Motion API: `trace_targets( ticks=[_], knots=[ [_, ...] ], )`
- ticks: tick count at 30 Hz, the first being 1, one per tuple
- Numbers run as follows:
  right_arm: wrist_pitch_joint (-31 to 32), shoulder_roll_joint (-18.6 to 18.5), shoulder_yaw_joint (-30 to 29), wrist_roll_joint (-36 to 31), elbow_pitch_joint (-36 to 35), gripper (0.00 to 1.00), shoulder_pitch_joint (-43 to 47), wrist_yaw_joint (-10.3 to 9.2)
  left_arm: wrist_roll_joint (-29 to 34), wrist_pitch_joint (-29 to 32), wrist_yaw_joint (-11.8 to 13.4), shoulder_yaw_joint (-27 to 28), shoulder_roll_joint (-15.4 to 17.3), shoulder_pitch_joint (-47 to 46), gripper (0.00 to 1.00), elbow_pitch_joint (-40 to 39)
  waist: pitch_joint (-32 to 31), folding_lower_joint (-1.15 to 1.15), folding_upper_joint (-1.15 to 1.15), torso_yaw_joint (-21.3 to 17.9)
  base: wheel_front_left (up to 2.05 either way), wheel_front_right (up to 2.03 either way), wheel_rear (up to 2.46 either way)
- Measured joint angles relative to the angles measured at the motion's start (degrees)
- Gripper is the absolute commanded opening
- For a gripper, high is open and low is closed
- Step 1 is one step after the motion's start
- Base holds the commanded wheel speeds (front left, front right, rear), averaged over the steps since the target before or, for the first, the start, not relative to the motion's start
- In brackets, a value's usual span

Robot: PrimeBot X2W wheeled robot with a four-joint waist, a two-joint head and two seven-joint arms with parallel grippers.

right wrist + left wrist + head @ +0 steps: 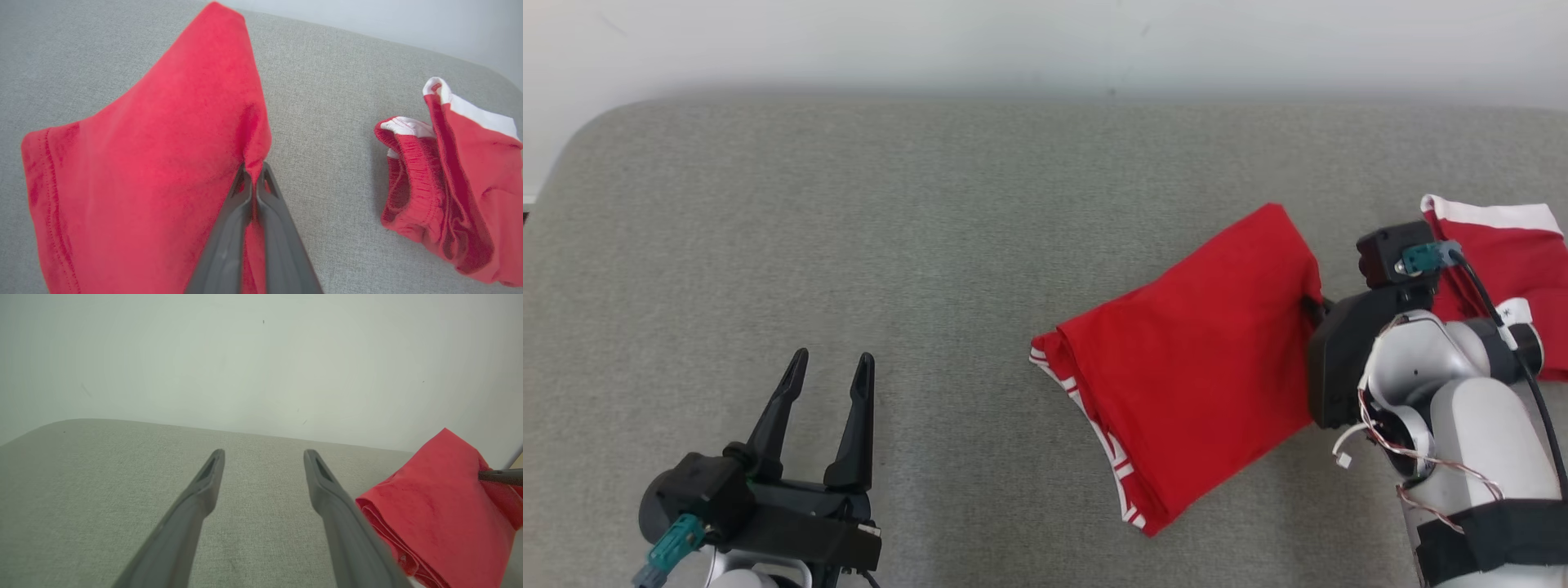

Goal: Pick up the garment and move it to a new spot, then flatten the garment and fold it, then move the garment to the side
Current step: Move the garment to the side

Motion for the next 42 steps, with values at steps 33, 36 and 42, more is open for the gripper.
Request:
trace_targets(
  ticks=[33, 36, 42],
  knots=[
    [-5.6, -0.1, -13.7, 1.0, 18.4, 0.0, -23.0, 0.0, 0.2, 0.0, 0.0, -1.9, 3.3, -3.8, 1.0, 0.2, 6.1, 0.0, 0.0, -11.6, 0.0, 0.0, 0.0],
    [-6.7, 0.0, -17.2, 2.7, 20.0, 0.0, -25.7, -0.01, 0.2, 0.0, 0.0, -1.8, 3.8, -3.8, 1.0, 0.3, 6.7, 0.0, 0.0, -11.2, 0.0, 0.0, 0.0],
    [-7.1, 0.0, -23.8, 0.7, 19.8, 0.0, -26.6, -0.01, 0.2, 0.0, 0.0, -1.8, 4.1, -3.8, 1.0, 0.3, 7.5, 0.0, 0.0, -10.9, 0.0, 0.0, 0.0]
  ],
)
